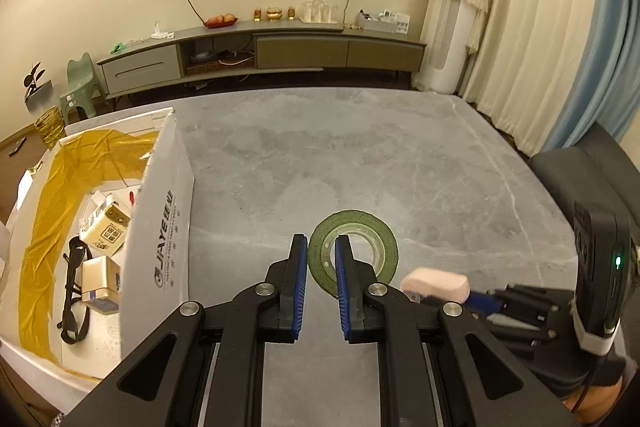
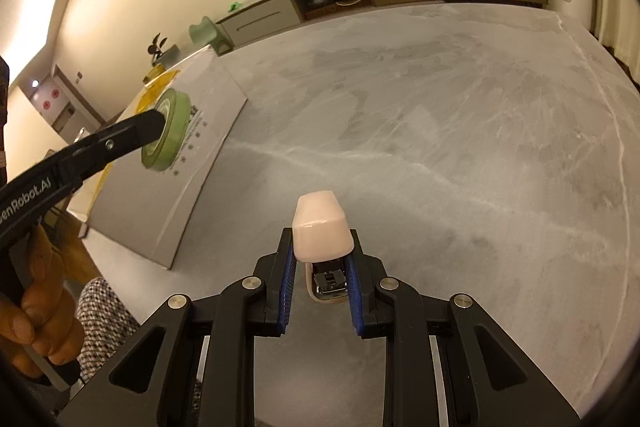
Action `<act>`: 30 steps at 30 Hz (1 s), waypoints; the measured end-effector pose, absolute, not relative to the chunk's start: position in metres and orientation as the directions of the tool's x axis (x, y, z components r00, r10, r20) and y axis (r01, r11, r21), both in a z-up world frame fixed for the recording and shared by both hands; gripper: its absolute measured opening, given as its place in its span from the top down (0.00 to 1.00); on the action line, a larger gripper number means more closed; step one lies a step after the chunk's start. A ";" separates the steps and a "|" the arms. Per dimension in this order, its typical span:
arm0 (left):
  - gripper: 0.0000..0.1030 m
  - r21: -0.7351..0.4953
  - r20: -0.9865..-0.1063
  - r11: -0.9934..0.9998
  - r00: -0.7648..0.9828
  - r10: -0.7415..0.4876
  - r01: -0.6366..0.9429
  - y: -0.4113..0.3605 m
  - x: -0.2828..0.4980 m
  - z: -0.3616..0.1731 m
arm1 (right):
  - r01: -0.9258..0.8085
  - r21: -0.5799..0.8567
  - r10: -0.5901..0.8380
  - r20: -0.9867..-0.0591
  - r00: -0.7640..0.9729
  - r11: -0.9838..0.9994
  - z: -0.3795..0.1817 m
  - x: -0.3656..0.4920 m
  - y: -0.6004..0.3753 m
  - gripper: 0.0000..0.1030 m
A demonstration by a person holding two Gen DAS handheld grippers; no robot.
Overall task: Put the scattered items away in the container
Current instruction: 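Carry the stapler and tape roll over the white box with both tools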
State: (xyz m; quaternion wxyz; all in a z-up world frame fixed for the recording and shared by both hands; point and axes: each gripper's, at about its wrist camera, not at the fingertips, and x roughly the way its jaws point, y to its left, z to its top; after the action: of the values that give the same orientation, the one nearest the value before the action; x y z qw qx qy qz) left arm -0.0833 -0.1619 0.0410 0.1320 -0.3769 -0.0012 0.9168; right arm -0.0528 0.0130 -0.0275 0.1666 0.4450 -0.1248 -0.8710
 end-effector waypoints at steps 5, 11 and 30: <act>0.86 -0.126 -0.665 -0.961 -0.698 0.265 -0.245 -0.175 -0.067 0.053 | 0.199 0.379 -0.422 -0.714 -0.558 -0.904 -0.015 -0.039 0.001 0.76; 0.86 -0.151 -0.631 -0.961 -0.725 0.275 -0.232 -0.202 -0.047 0.067 | 0.256 0.383 -0.459 -0.686 -0.565 -0.888 0.008 -0.025 -0.026 0.76; 0.86 -0.280 -0.564 -0.954 -0.785 0.257 -0.111 -0.313 -0.018 0.074 | 0.407 0.330 -0.516 -0.665 -0.540 -0.852 0.052 -0.016 -0.113 0.76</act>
State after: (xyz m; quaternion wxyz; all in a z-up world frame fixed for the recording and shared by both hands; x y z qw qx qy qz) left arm -0.0185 -0.3131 0.0740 0.0980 -0.3132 -0.1164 0.9374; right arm -0.0159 -0.1127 0.0520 0.2635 0.4007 -0.0681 -0.8748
